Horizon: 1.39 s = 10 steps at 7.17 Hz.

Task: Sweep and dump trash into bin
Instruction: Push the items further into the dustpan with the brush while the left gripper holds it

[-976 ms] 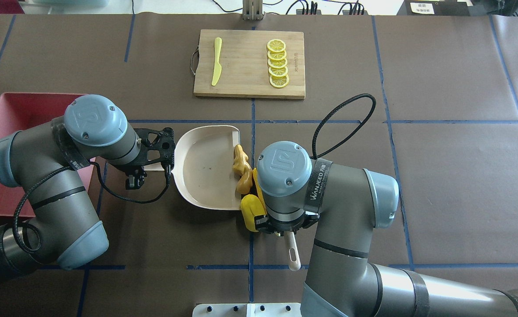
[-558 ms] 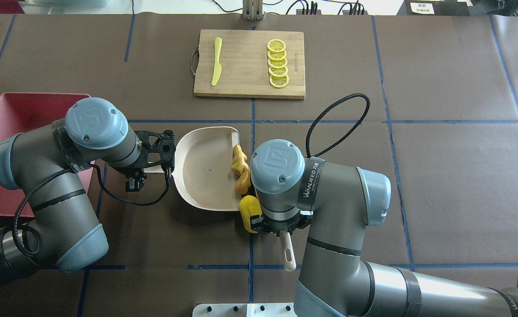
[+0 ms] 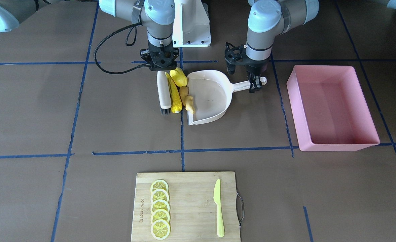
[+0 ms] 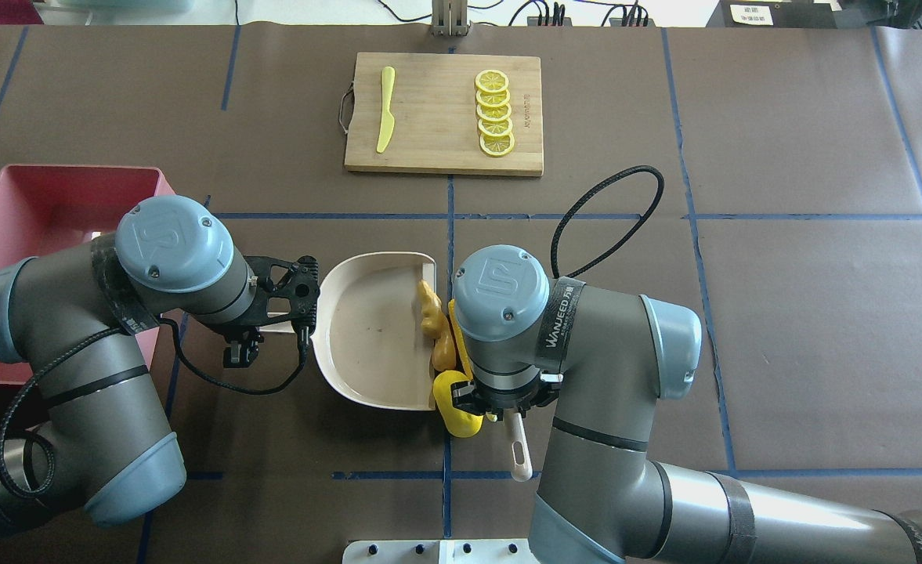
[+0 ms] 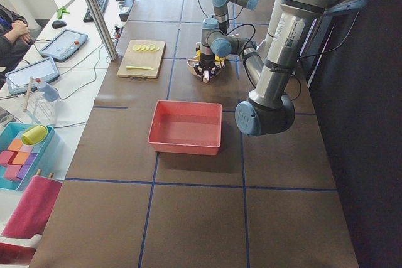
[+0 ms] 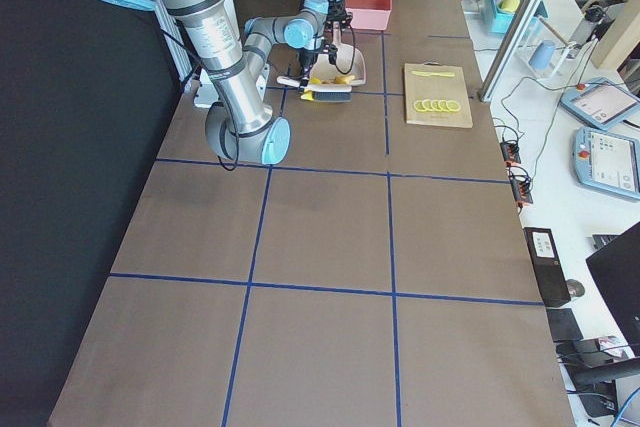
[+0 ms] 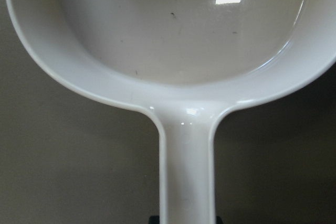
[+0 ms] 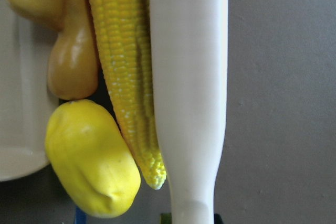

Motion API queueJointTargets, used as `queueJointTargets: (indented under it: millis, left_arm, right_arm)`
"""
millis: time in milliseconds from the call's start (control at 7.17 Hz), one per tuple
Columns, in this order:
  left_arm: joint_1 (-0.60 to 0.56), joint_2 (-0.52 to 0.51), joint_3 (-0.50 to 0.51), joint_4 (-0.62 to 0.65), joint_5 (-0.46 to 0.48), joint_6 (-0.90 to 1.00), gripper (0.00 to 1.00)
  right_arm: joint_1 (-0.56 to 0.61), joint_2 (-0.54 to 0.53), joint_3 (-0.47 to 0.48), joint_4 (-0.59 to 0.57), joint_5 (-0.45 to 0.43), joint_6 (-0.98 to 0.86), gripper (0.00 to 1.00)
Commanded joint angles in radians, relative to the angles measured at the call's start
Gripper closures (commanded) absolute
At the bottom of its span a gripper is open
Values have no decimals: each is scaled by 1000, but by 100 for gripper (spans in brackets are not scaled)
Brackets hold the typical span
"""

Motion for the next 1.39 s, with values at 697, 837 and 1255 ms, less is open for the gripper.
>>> queueJointTargets:
  millis: [697, 837, 1255]
  left_arm:
    - [62, -13, -18, 85, 26, -9, 97]
    - [62, -13, -20, 87, 26, -9, 96]
    - [62, -18, -18, 87, 26, -10, 95]
  right_arm:
    - [-39, 10, -3, 36, -1, 51, 100]
    - [-54, 11, -10, 74, -1, 88, 100]
    - [-60, 109, -107, 81, -1, 95, 100]
